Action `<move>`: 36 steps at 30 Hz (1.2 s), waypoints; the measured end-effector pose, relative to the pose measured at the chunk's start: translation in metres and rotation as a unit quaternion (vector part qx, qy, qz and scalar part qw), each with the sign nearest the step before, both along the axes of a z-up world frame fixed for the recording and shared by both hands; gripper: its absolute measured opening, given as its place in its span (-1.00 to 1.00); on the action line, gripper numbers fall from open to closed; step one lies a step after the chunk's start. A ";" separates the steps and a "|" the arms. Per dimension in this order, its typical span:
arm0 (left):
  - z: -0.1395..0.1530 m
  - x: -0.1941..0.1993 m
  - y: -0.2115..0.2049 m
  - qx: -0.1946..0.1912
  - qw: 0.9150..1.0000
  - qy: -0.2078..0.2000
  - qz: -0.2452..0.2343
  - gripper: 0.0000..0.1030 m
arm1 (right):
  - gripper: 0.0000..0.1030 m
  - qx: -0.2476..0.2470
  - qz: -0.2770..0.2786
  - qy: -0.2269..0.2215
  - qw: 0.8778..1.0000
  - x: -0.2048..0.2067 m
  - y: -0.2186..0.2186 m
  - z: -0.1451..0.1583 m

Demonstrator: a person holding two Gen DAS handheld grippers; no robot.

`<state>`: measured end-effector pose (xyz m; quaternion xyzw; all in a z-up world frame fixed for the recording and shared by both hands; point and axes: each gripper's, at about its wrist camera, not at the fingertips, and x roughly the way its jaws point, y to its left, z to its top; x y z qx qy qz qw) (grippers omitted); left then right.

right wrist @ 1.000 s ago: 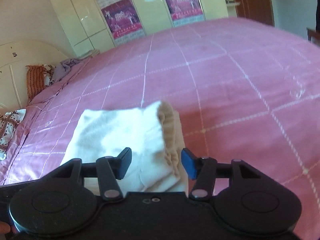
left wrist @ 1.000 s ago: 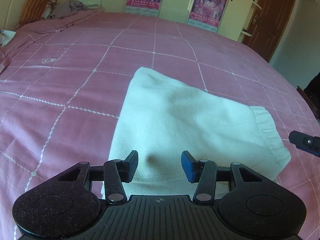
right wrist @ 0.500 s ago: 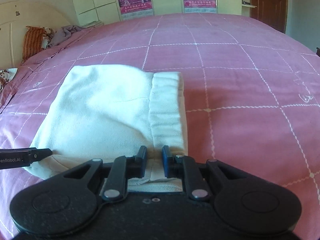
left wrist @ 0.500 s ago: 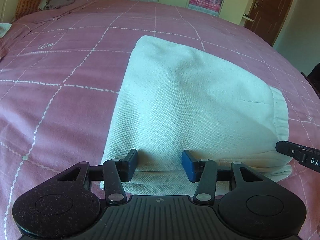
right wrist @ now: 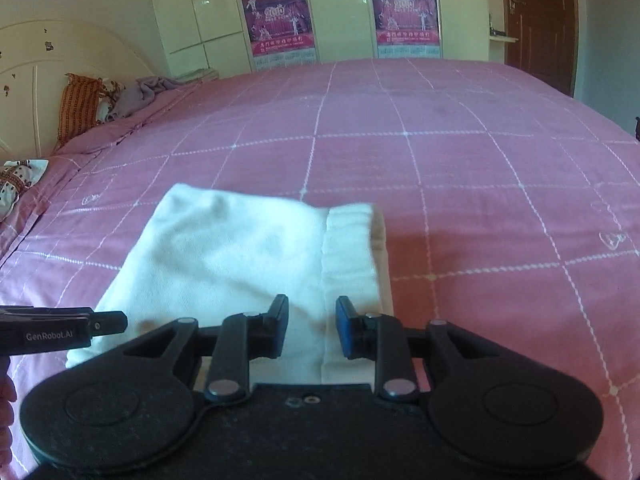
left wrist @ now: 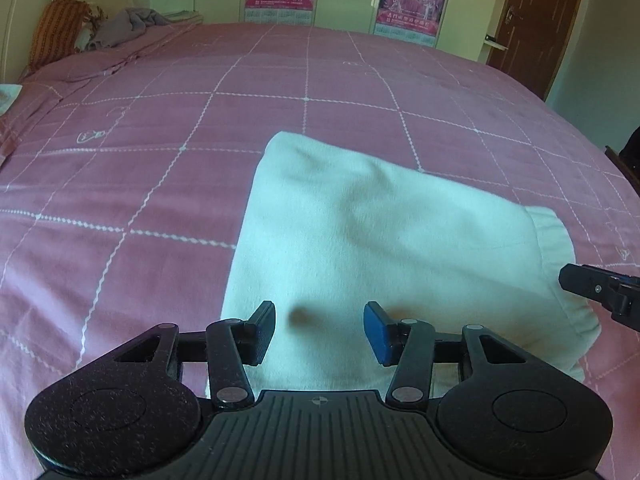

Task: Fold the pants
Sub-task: 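Press the half-folded sweatpants flat with both open grippers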

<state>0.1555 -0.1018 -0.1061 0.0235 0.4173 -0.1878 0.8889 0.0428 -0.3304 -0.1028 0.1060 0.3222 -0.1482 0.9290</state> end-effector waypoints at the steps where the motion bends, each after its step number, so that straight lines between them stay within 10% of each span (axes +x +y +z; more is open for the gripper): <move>1: 0.001 0.007 -0.005 0.002 1.000 -0.002 -0.001 -0.04 | -0.51 -0.004 0.001 -0.002 1.000 0.007 -0.001 0.003; 19: -0.046 0.112 -0.048 0.036 0.998 0.048 0.014 0.29 | -0.25 -0.041 -0.050 0.060 0.996 0.092 -0.056 -0.050; 25: -0.046 0.098 -0.053 0.056 0.998 0.029 0.016 0.31 | 0.13 0.080 -0.111 0.043 0.990 0.083 -0.091 -0.064; 36: -0.033 0.021 -0.015 0.025 1.000 0.012 0.005 0.31 | -0.21 -0.058 -0.041 -0.003 0.997 0.037 -0.022 -0.008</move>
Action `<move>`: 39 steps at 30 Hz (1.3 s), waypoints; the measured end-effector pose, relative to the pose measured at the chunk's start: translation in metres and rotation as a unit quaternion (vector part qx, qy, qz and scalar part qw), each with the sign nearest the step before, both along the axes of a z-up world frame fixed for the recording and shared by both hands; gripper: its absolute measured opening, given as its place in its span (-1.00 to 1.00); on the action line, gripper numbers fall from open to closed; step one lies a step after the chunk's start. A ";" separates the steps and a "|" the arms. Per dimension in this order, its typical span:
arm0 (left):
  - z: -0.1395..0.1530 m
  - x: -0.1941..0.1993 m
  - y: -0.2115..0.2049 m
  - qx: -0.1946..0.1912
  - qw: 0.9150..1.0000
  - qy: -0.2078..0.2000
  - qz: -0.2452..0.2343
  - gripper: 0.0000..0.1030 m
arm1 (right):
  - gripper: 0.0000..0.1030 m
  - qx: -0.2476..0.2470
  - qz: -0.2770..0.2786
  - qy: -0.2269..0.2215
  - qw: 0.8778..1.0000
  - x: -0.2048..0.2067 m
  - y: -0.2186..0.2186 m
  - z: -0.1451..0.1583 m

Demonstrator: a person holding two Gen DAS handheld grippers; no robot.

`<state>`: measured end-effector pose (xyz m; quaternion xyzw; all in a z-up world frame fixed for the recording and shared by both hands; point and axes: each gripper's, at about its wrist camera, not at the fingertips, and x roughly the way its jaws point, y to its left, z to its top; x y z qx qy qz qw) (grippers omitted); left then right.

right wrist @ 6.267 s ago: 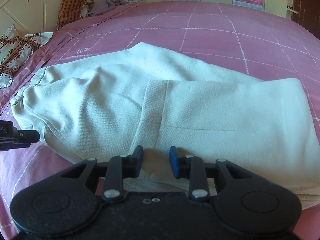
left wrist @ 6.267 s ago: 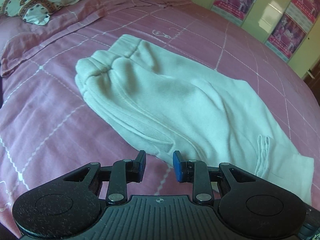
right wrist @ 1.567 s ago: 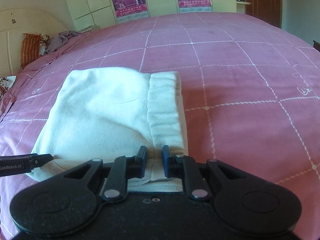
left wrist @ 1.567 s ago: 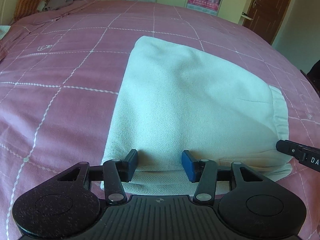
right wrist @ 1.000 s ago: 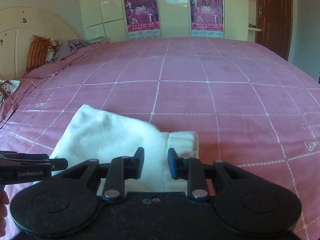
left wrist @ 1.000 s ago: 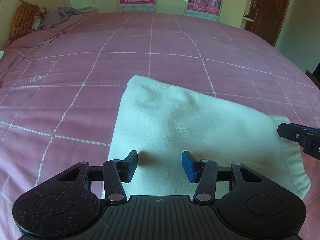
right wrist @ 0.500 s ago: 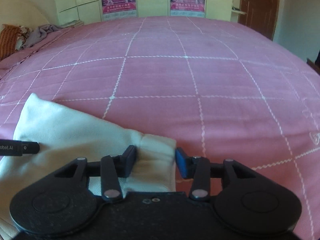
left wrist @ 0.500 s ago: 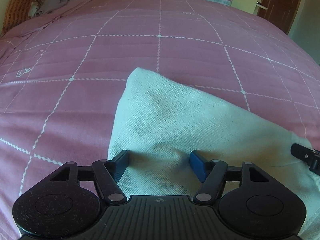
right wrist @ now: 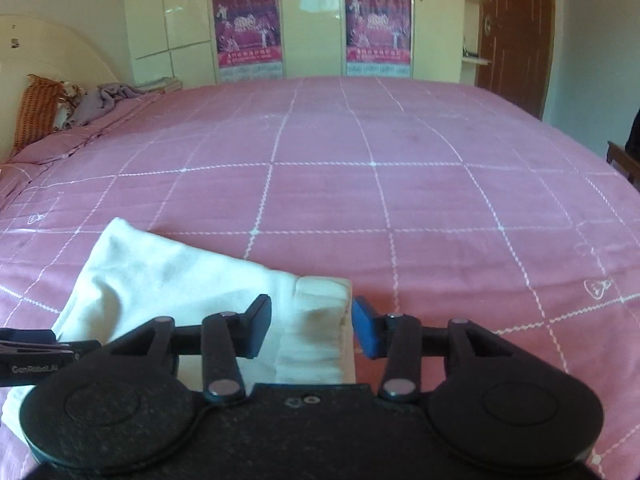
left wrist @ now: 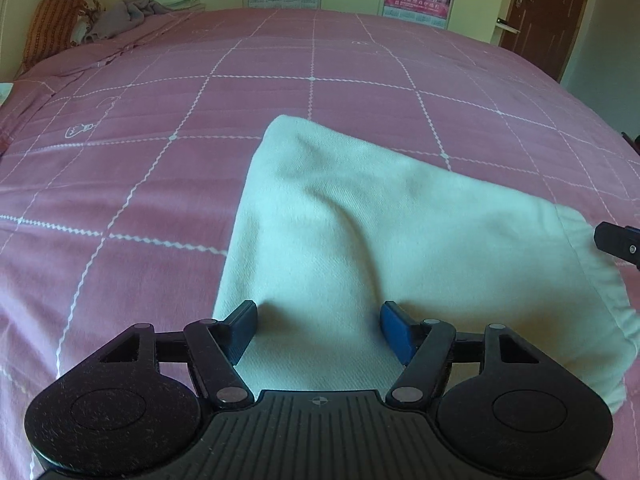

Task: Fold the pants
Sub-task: 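Press the half-folded sweatpants flat with both open grippers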

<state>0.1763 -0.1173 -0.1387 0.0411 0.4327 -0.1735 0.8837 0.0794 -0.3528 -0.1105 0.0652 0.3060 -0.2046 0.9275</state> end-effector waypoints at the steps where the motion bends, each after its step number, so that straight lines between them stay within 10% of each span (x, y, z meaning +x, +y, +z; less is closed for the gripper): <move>1: -0.001 -0.007 0.001 0.000 1.000 0.001 -0.002 0.31 | -0.24 -0.010 0.011 -0.005 1.000 -0.008 0.009 0.001; 39: -0.006 -0.060 0.022 -0.011 1.000 -0.010 0.006 0.31 | -0.29 0.009 -0.008 0.037 0.999 -0.054 0.037 -0.040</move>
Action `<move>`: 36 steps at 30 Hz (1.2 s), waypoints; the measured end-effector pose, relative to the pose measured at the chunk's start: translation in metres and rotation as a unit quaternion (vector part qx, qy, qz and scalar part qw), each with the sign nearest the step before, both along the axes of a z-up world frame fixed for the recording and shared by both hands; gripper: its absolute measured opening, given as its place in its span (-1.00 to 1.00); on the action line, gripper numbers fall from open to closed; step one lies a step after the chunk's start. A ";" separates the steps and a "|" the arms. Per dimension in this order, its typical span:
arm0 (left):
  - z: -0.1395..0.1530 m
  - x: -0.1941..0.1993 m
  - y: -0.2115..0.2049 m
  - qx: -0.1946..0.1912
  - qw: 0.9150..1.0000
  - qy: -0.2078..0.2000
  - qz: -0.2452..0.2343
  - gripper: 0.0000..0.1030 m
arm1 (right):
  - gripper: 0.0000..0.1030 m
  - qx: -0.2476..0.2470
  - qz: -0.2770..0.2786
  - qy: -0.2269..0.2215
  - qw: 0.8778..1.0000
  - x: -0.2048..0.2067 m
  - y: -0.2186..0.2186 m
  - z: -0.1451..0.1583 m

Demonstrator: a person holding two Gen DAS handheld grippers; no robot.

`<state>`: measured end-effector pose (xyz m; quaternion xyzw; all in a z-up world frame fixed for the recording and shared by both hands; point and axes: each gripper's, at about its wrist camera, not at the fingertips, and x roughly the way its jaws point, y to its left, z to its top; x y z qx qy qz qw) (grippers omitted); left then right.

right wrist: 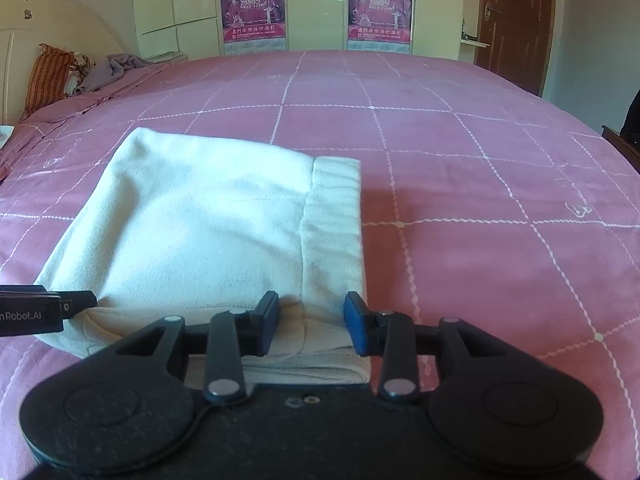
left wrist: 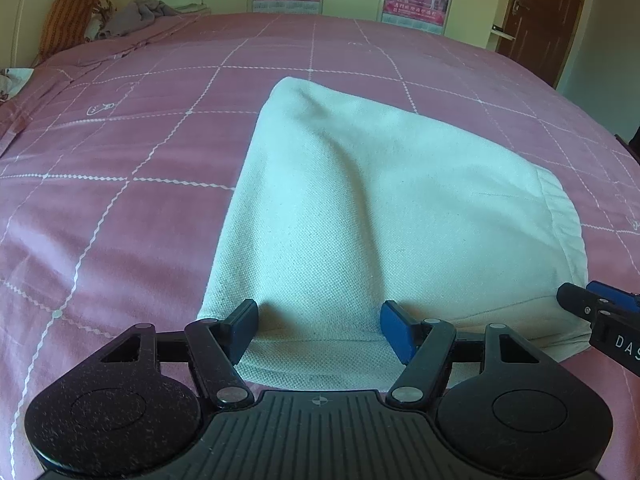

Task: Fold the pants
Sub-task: 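Press the half-folded sweatpants flat with both open grippers, then grasp the folded edge of the sweatpants with both grippers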

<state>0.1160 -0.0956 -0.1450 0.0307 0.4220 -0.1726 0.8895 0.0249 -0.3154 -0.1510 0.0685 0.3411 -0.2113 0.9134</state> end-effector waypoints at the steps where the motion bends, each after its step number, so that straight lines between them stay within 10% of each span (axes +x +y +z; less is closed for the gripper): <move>1: 0.001 -0.001 0.001 0.000 1.000 -0.001 -0.001 0.31 | -0.29 0.000 0.000 0.000 1.000 0.000 0.000 0.000; 12: 0.023 0.004 0.026 -0.022 1.000 0.008 0.003 0.32 | -0.25 0.022 0.022 0.005 1.000 -0.006 -0.007 0.008; 16: 0.032 0.025 0.049 -0.035 0.999 0.008 0.033 0.38 | 0.56 0.046 0.023 -0.014 0.999 -0.011 -0.026 0.023; 25: -0.008 0.063 0.059 -0.085 0.991 0.103 0.023 0.54 | 0.53 0.196 0.011 -0.004 0.980 -0.004 -0.074 0.001; 36: -0.037 0.086 0.069 -0.229 0.953 0.199 -0.016 0.41 | 0.56 0.340 0.046 0.000 0.939 0.002 -0.105 -0.021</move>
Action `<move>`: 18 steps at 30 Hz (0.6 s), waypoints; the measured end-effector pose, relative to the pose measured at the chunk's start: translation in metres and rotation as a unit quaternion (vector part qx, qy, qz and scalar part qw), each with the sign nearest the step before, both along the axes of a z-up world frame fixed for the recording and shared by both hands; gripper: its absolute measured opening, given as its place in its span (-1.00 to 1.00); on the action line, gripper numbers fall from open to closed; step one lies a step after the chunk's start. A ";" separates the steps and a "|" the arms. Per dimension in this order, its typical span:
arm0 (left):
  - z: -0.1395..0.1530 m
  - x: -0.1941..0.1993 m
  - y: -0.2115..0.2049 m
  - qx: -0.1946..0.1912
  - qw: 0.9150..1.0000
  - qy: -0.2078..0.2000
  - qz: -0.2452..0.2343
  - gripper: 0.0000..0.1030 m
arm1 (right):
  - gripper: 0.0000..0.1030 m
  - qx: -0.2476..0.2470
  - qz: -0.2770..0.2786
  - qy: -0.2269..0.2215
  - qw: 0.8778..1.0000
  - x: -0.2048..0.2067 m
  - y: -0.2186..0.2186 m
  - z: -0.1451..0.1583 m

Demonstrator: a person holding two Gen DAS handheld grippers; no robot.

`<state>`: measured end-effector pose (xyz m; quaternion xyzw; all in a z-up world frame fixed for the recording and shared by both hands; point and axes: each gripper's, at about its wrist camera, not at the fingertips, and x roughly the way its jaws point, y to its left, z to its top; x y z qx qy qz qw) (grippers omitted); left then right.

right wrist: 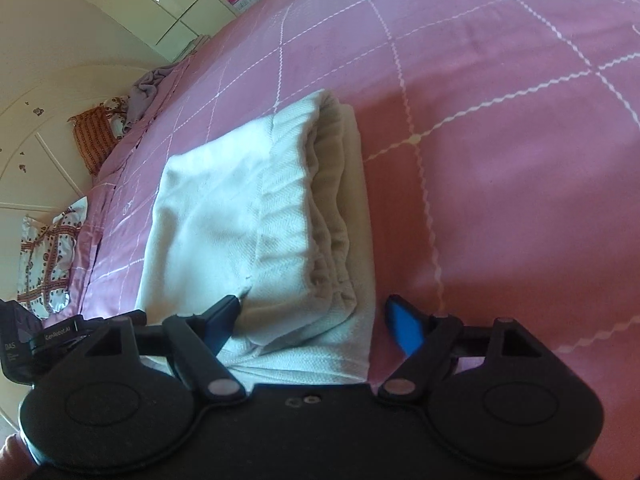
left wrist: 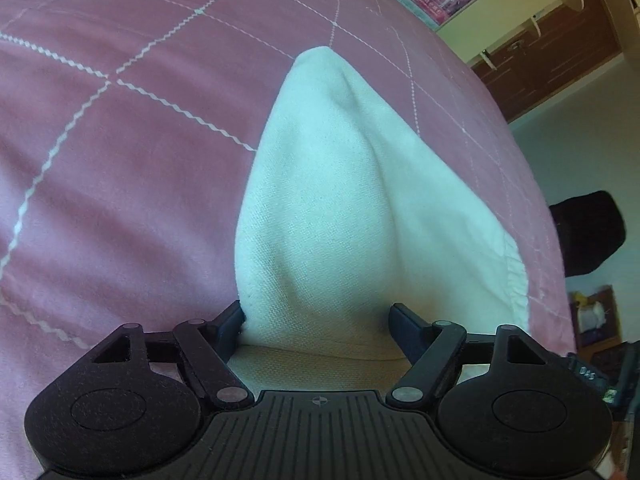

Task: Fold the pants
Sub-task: 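Grasp the folded edge of the sweatpants with both grippers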

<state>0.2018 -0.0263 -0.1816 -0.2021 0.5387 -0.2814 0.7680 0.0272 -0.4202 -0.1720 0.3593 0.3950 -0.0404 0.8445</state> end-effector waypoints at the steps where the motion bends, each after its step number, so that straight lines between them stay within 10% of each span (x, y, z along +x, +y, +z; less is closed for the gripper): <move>1: -0.002 0.003 -0.001 -0.019 1.000 0.011 -0.005 0.24 | 0.49 0.011 -0.002 -0.004 1.000 0.001 -0.002 -0.002; 5: -0.012 0.008 0.002 -0.050 0.998 0.023 -0.020 0.06 | 0.02 0.046 -0.001 -0.025 0.999 0.000 -0.006 0.001; 18: -0.007 0.020 -0.021 -0.022 0.999 0.010 -0.039 0.13 | 0.09 0.094 -0.017 -0.049 0.994 0.011 -0.026 -0.016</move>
